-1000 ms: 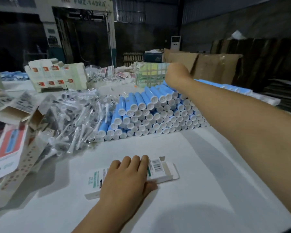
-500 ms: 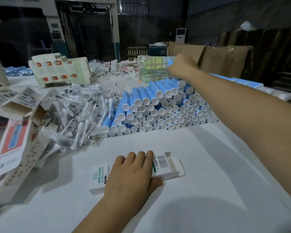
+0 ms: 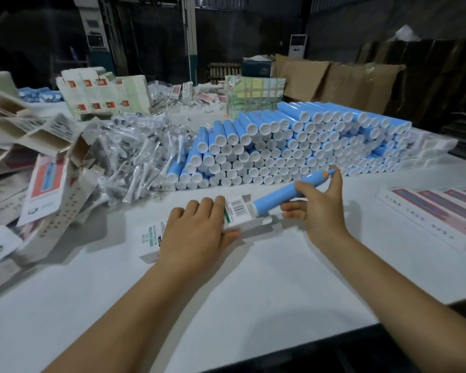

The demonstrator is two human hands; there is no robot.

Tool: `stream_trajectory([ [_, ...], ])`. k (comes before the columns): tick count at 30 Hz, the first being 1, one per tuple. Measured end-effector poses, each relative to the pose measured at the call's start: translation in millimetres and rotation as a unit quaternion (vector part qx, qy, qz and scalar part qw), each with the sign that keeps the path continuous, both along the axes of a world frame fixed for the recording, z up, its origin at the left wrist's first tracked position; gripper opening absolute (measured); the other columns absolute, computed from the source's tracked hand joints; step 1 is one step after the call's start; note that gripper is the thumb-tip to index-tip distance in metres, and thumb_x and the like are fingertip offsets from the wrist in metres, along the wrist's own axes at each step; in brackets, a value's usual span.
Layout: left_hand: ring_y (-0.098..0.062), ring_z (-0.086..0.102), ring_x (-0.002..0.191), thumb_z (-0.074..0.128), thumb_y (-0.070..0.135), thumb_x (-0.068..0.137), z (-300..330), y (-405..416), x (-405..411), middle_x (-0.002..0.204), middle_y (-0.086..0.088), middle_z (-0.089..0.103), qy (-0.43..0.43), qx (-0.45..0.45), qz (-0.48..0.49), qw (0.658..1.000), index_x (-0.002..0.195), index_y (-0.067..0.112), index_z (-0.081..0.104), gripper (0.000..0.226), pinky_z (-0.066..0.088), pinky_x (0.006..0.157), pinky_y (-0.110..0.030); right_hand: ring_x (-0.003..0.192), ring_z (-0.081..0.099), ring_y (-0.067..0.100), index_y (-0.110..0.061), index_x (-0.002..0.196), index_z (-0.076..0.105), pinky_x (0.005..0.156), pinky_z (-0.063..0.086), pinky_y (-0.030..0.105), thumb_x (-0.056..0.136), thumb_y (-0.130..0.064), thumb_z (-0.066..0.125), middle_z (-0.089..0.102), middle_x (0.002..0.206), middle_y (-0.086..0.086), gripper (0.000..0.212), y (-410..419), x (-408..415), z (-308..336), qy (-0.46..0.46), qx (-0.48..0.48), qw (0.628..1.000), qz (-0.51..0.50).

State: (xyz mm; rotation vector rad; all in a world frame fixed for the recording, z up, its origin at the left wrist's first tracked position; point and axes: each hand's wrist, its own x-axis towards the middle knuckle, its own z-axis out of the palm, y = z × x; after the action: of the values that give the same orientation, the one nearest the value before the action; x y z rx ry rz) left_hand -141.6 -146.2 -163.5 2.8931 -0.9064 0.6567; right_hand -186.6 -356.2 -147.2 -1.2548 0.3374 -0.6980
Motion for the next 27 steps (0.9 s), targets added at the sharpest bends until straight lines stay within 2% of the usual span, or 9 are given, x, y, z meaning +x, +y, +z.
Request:
stream_trajectory([
  [4,-0.027,0.049,0.110,0.034,0.068,0.088,-2,2,-4,0.125,-0.002,0.052,-0.007,-0.013,0.001,1.000,0.142,0.016,0.035,0.076,0.036,0.087,-0.039,0.043,0.060,0.024,-0.033,0.116,0.042,0.040,0.049,0.029,0.087,-0.007,0.060,0.068,0.062,0.003,0.043,14,-1,-8,0.010,-0.001,1.000,0.026],
  [7,-0.026,0.047,0.111,0.032,0.068,0.088,-2,3,-6,0.127,-0.001,0.050,-0.011,-0.013,0.003,1.000,0.143,0.017,0.032,0.075,0.033,0.088,-0.038,0.037,0.051,0.018,-0.023,0.090,0.063,0.034,0.036,0.021,0.092,-0.017,0.057,0.065,0.065,0.006,0.008,26,-5,-16,0.076,-0.074,0.992,0.068],
  [9,-0.025,0.045,0.112,0.028,0.069,0.087,-2,4,-5,0.128,0.000,0.047,-0.007,-0.012,0.002,1.000,0.143,0.018,0.028,0.075,0.032,0.089,-0.037,0.032,0.043,0.014,-0.013,0.080,0.069,0.034,0.029,0.017,0.090,-0.021,0.058,0.056,0.049,0.005,0.017,29,-6,-20,0.118,-0.136,0.981,0.076],
  [11,-0.025,0.044,0.112,0.030,0.069,0.088,-1,7,-3,0.128,0.000,0.047,-0.003,-0.019,0.003,1.000,0.142,0.018,0.027,0.074,0.031,0.089,-0.038,0.030,0.038,0.010,-0.012,0.078,0.069,0.034,0.025,0.014,0.089,-0.017,0.057,0.049,0.040,0.005,0.018,29,-7,-17,0.119,-0.137,0.982,0.059],
  [14,-0.025,0.043,0.111,0.035,0.067,0.089,-1,12,-2,0.126,0.000,0.047,0.004,-0.026,0.003,1.000,0.140,0.017,0.029,0.072,0.030,0.087,-0.038,0.030,0.038,0.006,-0.015,0.075,0.068,0.033,0.024,0.012,0.089,-0.011,0.055,0.050,0.041,-0.004,0.019,26,-3,-8,0.109,-0.148,0.983,0.027],
  [16,-0.025,0.043,0.109,0.037,0.066,0.090,-2,12,-4,0.125,-0.001,0.047,0.011,-0.023,-0.006,1.000,0.139,0.015,0.030,0.071,0.030,0.086,-0.038,0.033,0.041,0.004,-0.016,0.074,0.067,0.033,0.027,0.014,0.089,-0.011,0.055,0.055,0.046,-0.010,0.019,30,6,0,0.107,-0.198,0.974,0.026],
  [18,-0.026,0.042,0.110,0.039,0.063,0.091,-2,10,-5,0.126,-0.003,0.047,0.025,-0.016,-0.012,0.999,0.139,0.014,0.030,0.070,0.030,0.086,-0.040,0.038,0.044,0.004,-0.016,0.074,0.067,0.036,0.032,0.017,0.089,-0.012,0.057,0.057,0.051,-0.009,0.019,44,20,11,0.091,-0.253,0.962,0.043],
  [23,-0.031,0.043,0.110,0.041,0.056,0.094,0,11,-5,0.125,-0.010,0.048,0.041,0.016,-0.026,0.999,0.134,0.009,0.037,0.062,0.031,0.085,-0.042,0.042,0.049,0.002,-0.003,0.074,0.066,0.043,0.038,0.013,0.089,-0.010,0.059,0.056,0.050,-0.005,0.018,112,71,40,0.032,-0.421,0.894,0.152],
  [27,-0.033,0.040,0.118,0.040,0.054,0.096,3,10,-3,0.129,-0.014,0.051,0.070,0.037,-0.030,0.996,0.127,0.009,0.051,0.056,0.029,0.093,-0.045,0.048,0.051,0.013,-0.002,0.071,0.062,0.044,0.040,0.019,0.086,-0.009,0.060,0.061,0.063,0.015,0.017,175,125,44,0.051,-0.485,0.851,0.194],
])
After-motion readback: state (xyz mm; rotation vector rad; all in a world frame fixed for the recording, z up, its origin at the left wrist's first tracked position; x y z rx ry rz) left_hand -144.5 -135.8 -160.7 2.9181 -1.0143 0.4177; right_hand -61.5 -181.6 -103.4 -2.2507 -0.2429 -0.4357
